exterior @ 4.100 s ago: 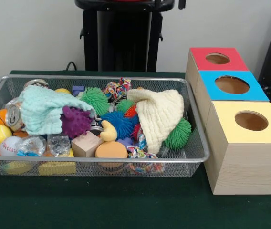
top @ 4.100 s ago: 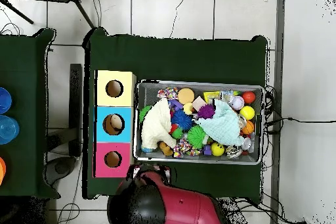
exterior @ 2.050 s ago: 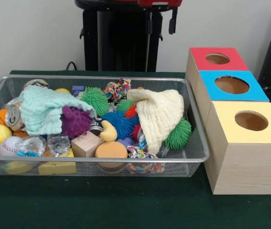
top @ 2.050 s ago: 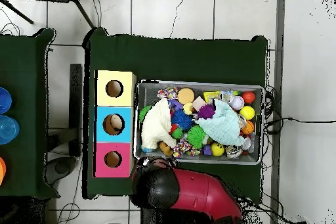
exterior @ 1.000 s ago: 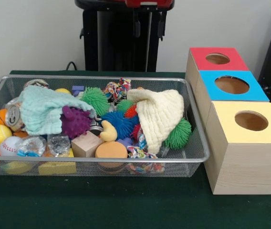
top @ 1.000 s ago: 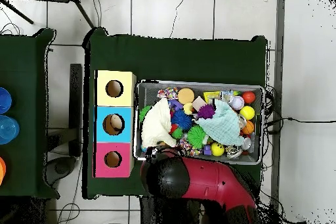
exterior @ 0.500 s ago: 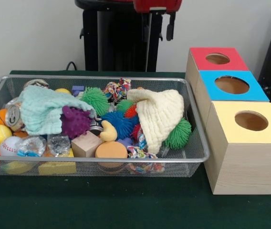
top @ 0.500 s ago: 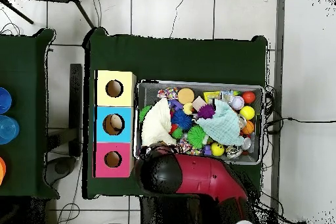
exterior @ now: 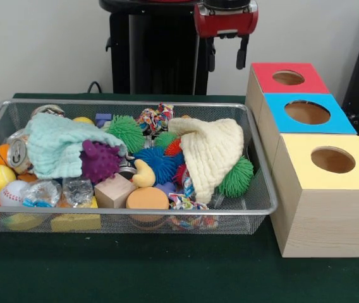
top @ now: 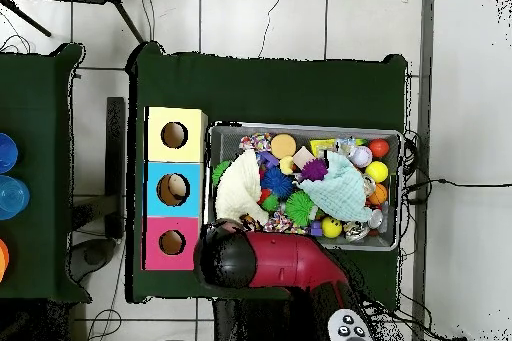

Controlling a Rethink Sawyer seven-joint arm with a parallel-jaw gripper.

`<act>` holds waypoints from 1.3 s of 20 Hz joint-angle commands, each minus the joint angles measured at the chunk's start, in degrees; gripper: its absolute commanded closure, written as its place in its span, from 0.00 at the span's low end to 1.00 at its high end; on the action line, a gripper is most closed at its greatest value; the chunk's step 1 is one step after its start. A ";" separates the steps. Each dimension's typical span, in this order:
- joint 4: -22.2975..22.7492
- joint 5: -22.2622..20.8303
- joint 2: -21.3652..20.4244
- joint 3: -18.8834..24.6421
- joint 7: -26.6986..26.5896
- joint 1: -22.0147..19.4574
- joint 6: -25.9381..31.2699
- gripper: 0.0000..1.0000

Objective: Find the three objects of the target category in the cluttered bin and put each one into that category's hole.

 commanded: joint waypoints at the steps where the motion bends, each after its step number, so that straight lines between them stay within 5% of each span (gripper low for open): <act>1: -2.66 -2.65 3.65 2.50 4.61 -0.20 -4.90 0.00; 11: -1.57 0.30 0.20 4.96 2.44 -4.52 -1.40 0.00; 18: -5.43 -1.20 -1.68 3.72 -0.72 -6.40 5.23 0.00; 26: -7.46 -1.10 -0.69 4.43 0.88 -6.64 3.18 0.00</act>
